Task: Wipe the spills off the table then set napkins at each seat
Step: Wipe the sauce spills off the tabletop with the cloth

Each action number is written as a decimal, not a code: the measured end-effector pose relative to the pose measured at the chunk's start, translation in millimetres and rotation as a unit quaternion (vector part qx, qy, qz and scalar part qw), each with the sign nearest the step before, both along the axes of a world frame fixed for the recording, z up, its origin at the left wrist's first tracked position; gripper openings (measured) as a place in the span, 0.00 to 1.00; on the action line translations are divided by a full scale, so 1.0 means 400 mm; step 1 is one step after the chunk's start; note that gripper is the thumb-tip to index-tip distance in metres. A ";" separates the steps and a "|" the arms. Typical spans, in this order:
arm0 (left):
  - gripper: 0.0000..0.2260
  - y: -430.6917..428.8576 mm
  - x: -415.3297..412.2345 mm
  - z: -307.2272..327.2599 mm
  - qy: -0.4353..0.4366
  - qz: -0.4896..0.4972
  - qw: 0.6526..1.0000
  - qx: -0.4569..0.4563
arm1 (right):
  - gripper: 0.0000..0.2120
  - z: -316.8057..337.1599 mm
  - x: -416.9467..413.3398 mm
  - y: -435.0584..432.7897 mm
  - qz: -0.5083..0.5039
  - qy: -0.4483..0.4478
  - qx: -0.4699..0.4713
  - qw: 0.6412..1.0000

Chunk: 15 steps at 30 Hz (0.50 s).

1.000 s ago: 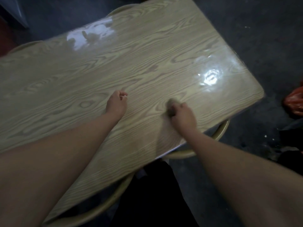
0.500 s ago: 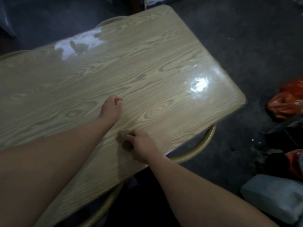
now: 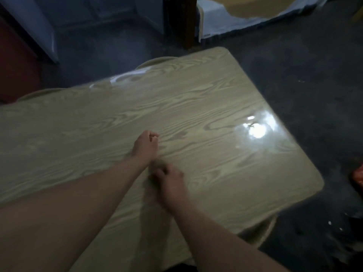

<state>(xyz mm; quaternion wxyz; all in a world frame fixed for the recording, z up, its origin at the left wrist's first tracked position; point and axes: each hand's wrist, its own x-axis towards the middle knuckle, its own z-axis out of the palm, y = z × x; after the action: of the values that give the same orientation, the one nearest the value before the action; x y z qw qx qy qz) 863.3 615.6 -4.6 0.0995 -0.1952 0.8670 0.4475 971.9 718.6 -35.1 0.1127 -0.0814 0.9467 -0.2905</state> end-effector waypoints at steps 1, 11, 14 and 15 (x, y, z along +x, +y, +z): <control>0.08 0.003 -0.025 0.000 -0.003 0.012 1.000 -0.001 | 0.15 0.010 -0.002 -0.039 0.110 -0.017 -0.024 0.994; 0.08 -0.050 -0.234 -0.022 0.003 0.070 0.997 -0.014 | 0.16 0.033 -0.538 0.279 -0.189 0.024 0.010 0.982; 0.08 -0.097 -0.243 -0.043 0.005 0.098 0.995 -0.022 | 0.15 0.030 -0.618 0.205 -0.289 -0.011 0.084 0.954; 0.08 -0.110 -0.240 -0.048 0.004 0.106 0.994 -0.025 | 0.15 0.026 -0.610 0.151 -0.250 0.010 0.076 0.965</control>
<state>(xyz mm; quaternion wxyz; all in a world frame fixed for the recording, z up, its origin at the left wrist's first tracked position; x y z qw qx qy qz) 767.2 571.6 -23.9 0.0427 -0.2869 0.8527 0.4344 728.0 778.9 -24.6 0.0330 0.1638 0.9573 -0.2360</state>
